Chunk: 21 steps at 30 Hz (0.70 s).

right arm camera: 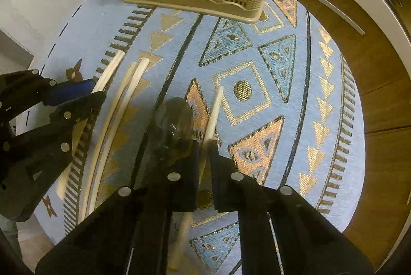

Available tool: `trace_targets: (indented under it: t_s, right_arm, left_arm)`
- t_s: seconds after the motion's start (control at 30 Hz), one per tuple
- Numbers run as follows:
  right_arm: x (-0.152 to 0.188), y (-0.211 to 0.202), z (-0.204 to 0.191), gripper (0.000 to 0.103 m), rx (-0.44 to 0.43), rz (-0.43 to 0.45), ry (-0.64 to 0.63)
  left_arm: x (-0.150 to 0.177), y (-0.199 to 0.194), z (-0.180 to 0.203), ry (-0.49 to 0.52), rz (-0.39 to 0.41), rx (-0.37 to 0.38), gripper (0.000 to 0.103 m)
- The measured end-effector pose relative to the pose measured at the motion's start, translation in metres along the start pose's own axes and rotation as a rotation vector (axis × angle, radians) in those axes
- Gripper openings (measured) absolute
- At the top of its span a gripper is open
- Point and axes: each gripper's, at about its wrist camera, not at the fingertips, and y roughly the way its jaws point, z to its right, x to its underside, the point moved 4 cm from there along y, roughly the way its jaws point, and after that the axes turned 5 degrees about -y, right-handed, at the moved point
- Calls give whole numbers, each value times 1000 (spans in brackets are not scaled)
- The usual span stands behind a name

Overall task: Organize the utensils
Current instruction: 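Lower the chopsticks into the beige holder while both tools open to release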

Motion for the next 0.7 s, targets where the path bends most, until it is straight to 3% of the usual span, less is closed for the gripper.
trace_targets:
  t_s: [0.13,0.3,0.53,0.7]
  right_arm:
    - [1,-19,6,4,-68,79,23]
    - [3,-67,11,4,-159,245,28]
    - [-8,-148,4,4,-203,519,-25]
    - [-26,-199,9,4,-169,707,-30]
  left_arm:
    - [2,-17,-8,-61,99,66,10]
    - [-4,-70,-27,-169,311,179,9]
    - [-30,-147,-37,-229,604,231,9]
    - [-55,-194,-40,-261,779,220,9]
